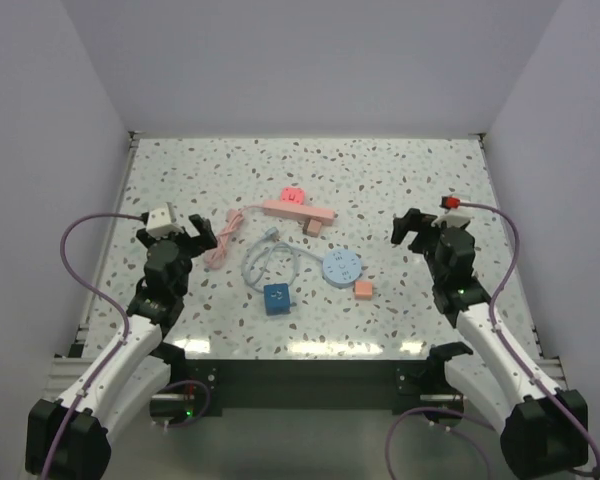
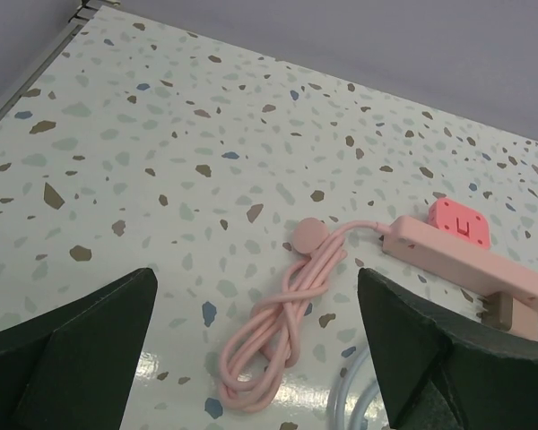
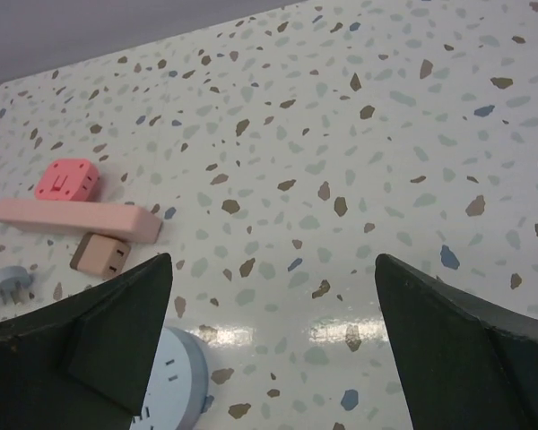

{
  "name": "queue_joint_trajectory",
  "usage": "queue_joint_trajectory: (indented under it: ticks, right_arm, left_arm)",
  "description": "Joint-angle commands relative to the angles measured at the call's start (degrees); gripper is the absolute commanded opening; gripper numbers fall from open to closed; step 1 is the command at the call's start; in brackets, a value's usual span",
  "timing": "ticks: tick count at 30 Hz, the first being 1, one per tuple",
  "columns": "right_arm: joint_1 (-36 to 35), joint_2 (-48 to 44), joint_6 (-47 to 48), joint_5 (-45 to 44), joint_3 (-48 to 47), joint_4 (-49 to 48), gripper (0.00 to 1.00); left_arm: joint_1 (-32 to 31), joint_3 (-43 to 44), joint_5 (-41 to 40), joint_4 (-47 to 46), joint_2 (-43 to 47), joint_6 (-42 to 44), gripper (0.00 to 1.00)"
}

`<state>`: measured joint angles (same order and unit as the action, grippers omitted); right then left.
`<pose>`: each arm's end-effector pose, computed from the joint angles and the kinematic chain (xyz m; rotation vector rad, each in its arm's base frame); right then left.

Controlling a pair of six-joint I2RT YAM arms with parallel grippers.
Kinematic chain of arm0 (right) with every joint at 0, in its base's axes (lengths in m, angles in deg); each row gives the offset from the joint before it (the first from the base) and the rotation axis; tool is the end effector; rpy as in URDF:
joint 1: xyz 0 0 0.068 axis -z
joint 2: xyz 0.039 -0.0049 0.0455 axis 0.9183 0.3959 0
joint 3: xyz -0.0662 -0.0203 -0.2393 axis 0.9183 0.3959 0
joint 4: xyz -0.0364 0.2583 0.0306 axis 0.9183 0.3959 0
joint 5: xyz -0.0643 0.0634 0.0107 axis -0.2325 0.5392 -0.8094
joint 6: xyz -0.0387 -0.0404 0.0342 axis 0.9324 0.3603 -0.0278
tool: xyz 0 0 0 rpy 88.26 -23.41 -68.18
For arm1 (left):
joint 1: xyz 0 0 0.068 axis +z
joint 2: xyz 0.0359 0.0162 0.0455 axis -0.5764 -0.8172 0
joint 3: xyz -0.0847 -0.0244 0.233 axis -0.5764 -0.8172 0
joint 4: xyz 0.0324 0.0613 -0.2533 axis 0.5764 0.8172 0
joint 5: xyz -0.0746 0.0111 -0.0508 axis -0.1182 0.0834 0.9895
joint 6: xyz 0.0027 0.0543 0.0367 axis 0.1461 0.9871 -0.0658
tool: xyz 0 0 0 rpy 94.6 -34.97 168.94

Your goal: Insert the plug

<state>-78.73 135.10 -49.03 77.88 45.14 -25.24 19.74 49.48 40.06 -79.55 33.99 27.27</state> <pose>0.2272 0.0398 0.2330 0.2166 1.7524 0.2416 0.2124 -0.0379 0.2199 -0.3640 1.6722 -0.1188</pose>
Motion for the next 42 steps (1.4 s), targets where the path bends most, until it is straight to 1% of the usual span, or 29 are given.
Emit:
queue_joint_trajectory:
  ticks: [1,7,12,15,16,19,22,25,28,35,38,42]
  right_arm:
    - [-0.7,2.0,0.8,-0.2,-1.8,-1.7,0.99]
    - [-2.3,4.1,2.1,-1.7,-3.4,-1.2,0.99]
    - [-5.1,6.5,4.2,-2.6,-4.5,-1.2,0.99]
    - [-7.0,10.8,5.3,-0.5,-6.3,-1.1,0.99]
    - [-7.5,13.9,6.3,-0.1,-7.8,-1.1,0.99]
    - [-10.1,19.3,8.5,1.4,-11.7,-0.7,0.99]
    - [-11.1,27.8,9.8,4.7,-15.0,-1.6,0.99]
    - [-11.4,31.4,11.1,7.9,-16.7,-3.2,0.99]
    - [-12.2,35.3,12.3,10.8,-17.9,-4.0,0.99]
    - [-13.0,43.4,14.0,12.3,-22.0,-6.7,0.99]
    - [-13.0,47.0,15.6,13.7,-25.2,-7.1,0.99]
    - [-13.0,52.4,17.9,17.0,-31.9,-6.2,0.99]
  left_arm:
    - [-0.2,1.9,-0.7,-2.0,0.0,-1.2,1.00]
    - [-0.2,1.9,-1.7,-2.9,-0.2,-2.8,1.00]
    - [-0.2,0.1,1.0,-6.9,0.7,-2.3,1.00]
    - [-0.2,0.3,5.8,-8.6,-1.5,-0.8,1.00]
    - [-0.2,0.4,9.3,-9.2,-2.2,-0.6,1.00]
    - [-0.2,0.7,14.0,-10.8,-5.5,-0.7,1.00]
    - [-0.2,0.6,16.5,-13.2,-9.8,-1.3,1.00]
    - [-0.2,1.4,18.9,-13.9,-12.1,-1.5,1.00]
    - [-0.2,1.9,21.0,-14.8,-14.4,-2.1,1.00]
    - [-0.2,2.8,22.5,-14.9,-17.8,-2.4,1.00]
    - [-0.2,3.6,23.9,-14.4,-18.0,-2.5,1.00]
    - [-0.3,4.1,25.2,-14.0,-18.2,-2.2,1.00]
